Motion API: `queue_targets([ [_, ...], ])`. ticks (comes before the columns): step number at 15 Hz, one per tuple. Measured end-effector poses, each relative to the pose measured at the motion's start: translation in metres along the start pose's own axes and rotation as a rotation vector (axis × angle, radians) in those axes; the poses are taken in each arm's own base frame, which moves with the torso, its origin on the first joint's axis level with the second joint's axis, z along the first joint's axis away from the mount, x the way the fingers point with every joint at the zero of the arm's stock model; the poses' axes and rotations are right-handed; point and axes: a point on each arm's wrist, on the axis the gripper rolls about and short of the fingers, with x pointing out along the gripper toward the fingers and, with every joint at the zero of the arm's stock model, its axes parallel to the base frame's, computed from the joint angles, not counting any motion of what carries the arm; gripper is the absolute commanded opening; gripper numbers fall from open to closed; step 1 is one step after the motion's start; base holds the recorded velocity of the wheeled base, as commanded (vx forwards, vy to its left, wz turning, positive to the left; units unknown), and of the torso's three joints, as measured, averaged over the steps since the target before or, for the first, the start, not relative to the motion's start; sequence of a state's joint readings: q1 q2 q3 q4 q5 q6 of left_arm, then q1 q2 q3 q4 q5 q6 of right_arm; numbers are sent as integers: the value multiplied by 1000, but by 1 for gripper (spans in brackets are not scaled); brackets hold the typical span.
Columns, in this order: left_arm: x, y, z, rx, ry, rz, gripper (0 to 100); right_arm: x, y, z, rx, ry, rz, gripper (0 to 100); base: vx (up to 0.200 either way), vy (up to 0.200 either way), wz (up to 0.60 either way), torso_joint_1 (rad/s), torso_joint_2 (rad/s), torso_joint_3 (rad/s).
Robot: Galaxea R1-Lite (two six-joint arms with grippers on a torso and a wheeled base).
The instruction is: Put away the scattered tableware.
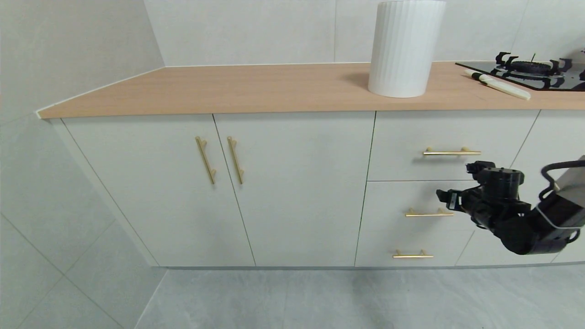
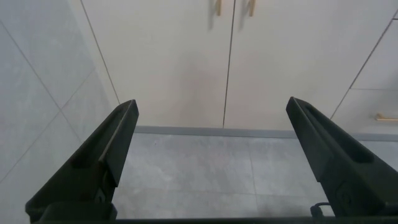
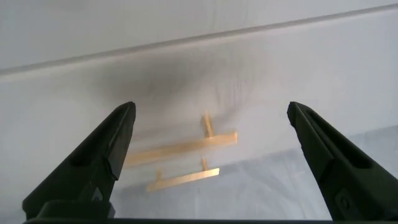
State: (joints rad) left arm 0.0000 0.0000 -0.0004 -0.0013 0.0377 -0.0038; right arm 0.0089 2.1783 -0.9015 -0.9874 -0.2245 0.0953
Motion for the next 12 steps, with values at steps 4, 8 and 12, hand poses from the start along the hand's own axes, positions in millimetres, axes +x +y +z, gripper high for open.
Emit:
queue_targets([
  [4,0,0,0,0,0,0,100,-98,-19,30,23,-113,12,100,0,0,0,0,0,0],
  [8,0,0,0,0,0,0,100,-208,-51,32,60,-245,1,100,0,0,0,0,0,0],
  [12,0,0,0,0,1,0,100,-291,-74,5,95,-304,-9,100,0,0,0,0,0,0],
])
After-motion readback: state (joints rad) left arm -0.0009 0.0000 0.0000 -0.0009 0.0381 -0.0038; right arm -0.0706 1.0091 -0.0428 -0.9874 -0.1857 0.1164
